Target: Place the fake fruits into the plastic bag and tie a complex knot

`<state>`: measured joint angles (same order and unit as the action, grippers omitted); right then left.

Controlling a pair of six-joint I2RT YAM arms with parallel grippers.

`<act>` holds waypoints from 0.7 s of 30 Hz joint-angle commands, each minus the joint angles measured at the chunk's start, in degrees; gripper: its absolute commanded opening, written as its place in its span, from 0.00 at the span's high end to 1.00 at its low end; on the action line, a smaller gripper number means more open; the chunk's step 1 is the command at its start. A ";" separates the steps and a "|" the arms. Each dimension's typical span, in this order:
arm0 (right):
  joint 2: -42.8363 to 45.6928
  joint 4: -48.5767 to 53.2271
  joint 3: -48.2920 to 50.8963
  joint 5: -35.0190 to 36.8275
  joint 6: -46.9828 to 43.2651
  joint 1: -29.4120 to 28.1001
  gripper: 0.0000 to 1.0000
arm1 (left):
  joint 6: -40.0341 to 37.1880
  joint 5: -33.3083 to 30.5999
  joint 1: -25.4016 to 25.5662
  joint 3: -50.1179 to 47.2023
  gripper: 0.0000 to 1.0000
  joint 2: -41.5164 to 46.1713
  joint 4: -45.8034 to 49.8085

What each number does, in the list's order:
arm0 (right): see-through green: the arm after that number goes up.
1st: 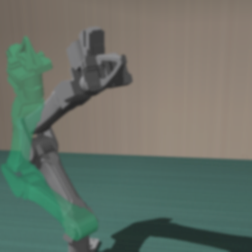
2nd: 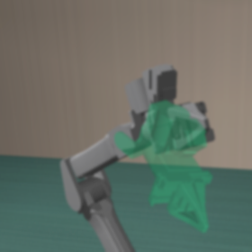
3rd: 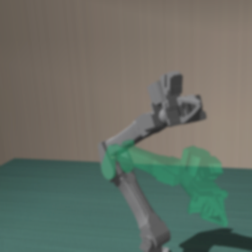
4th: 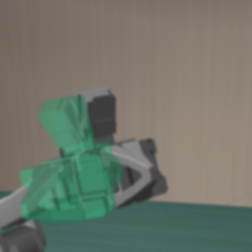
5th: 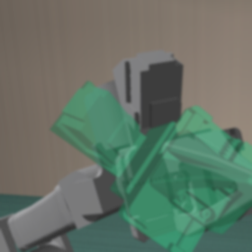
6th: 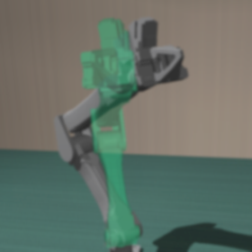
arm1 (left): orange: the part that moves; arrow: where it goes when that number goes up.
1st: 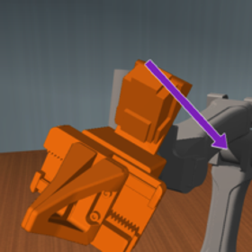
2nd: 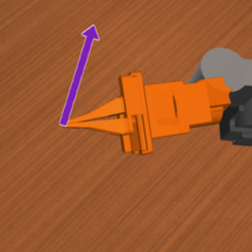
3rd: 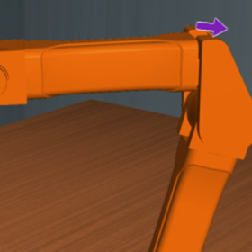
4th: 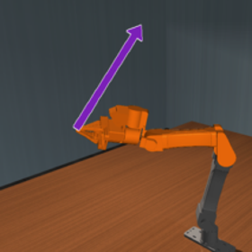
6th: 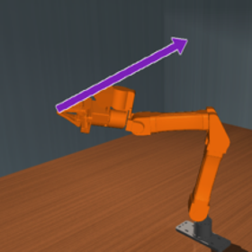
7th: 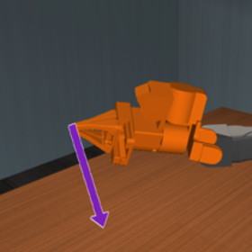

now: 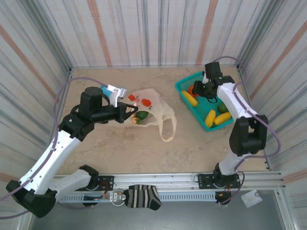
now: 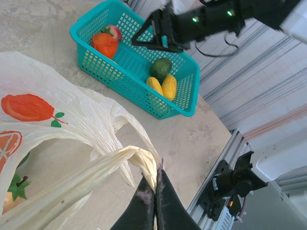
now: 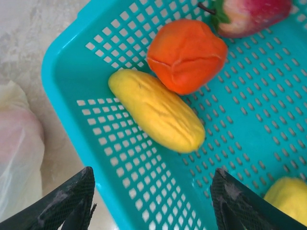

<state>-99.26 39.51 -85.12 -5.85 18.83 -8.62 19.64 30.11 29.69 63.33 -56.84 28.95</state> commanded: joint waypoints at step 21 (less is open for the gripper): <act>-26.58 12.95 -20.87 2.51 -15.24 -3.15 0.33 | -3.91 -3.55 2.30 1.27 1.00 0.50 1.60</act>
<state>-123.66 49.80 -104.53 -8.05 5.23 -11.66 16.71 26.89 31.64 63.33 -55.99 30.13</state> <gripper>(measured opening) 0.669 0.048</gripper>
